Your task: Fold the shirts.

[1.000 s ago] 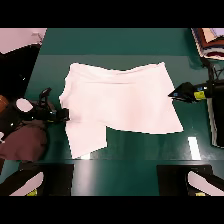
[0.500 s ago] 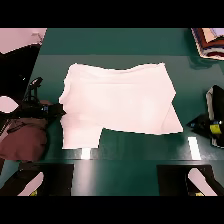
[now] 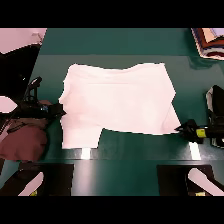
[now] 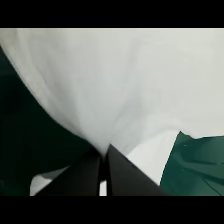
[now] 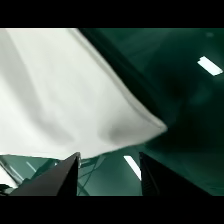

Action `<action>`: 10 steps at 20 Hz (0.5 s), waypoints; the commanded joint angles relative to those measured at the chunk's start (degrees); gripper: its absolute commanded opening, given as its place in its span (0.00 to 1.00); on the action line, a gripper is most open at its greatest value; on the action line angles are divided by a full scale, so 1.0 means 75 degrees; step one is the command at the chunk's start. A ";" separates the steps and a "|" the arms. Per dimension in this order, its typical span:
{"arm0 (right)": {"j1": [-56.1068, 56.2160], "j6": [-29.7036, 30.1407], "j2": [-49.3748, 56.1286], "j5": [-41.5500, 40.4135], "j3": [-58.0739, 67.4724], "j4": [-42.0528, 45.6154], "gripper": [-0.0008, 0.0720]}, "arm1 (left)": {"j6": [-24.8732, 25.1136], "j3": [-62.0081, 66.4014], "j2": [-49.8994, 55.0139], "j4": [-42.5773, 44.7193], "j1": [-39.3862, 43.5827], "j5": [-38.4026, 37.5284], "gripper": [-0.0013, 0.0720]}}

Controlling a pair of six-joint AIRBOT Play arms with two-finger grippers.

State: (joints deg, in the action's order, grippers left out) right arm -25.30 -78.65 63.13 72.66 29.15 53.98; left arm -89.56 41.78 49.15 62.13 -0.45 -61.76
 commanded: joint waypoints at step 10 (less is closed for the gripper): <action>0.1886 0.0303 -0.0909 -0.1265 0.1824 -0.0254 0.04 | 0.0391 0.1256 -0.0070 -0.0009 0.0000 -0.0880 0.05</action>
State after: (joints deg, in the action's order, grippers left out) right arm -12.75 -77.19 60.69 61.82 37.26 51.99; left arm -87.81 45.74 48.73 62.08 -0.45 -65.19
